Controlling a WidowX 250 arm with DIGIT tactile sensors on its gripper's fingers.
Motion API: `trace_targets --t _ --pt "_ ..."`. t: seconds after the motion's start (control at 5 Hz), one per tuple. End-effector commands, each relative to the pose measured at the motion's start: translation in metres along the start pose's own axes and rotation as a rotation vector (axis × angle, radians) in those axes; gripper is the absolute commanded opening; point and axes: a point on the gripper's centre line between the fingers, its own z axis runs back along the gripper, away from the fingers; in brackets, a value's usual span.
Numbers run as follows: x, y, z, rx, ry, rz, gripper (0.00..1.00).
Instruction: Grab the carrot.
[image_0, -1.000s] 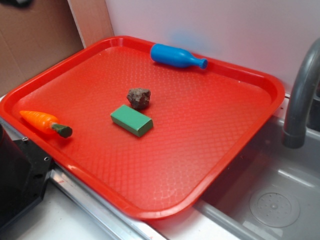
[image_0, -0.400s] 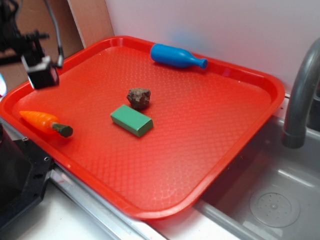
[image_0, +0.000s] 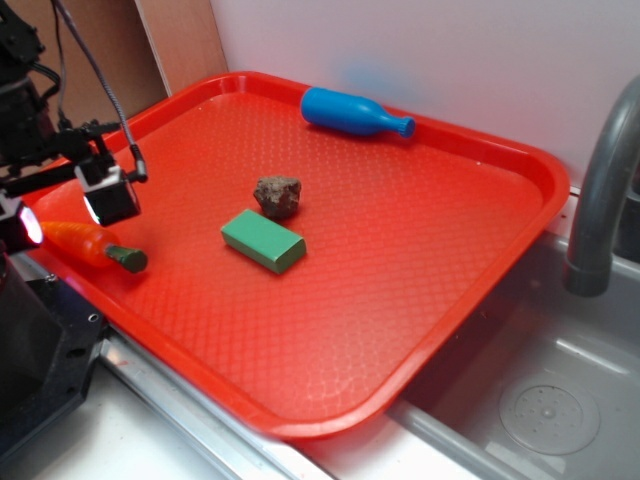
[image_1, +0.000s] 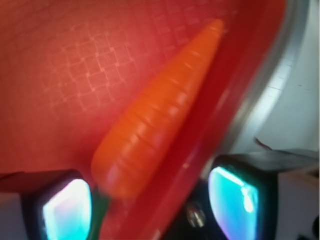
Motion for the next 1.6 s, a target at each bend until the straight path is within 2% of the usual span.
trace_targets --t 0.0,0.2,0.4,0.6,0.8,1.0,1.2,1.4 --pt "0.002 -0.018 -0.008 0.052 -0.007 -0.082 1.0" --pt "0.003 -0.022 -0.011 0.07 -0.002 -0.105 1.0" --pt "0.005 -0.026 -0.013 0.084 -0.047 -0.199 1.0" --pt "0.008 -0.028 -0.016 0.039 -0.099 -0.311 1.0" --pt "0.009 -0.034 -0.016 0.066 -0.158 -0.441 1.0" --pt "0.007 -0.031 -0.019 0.015 -0.199 -0.45 0.01" --pt "0.006 -0.03 -0.02 -0.017 -0.223 -0.458 0.0" --pt "0.004 -0.031 -0.018 -0.016 -0.23 -0.499 0.0"
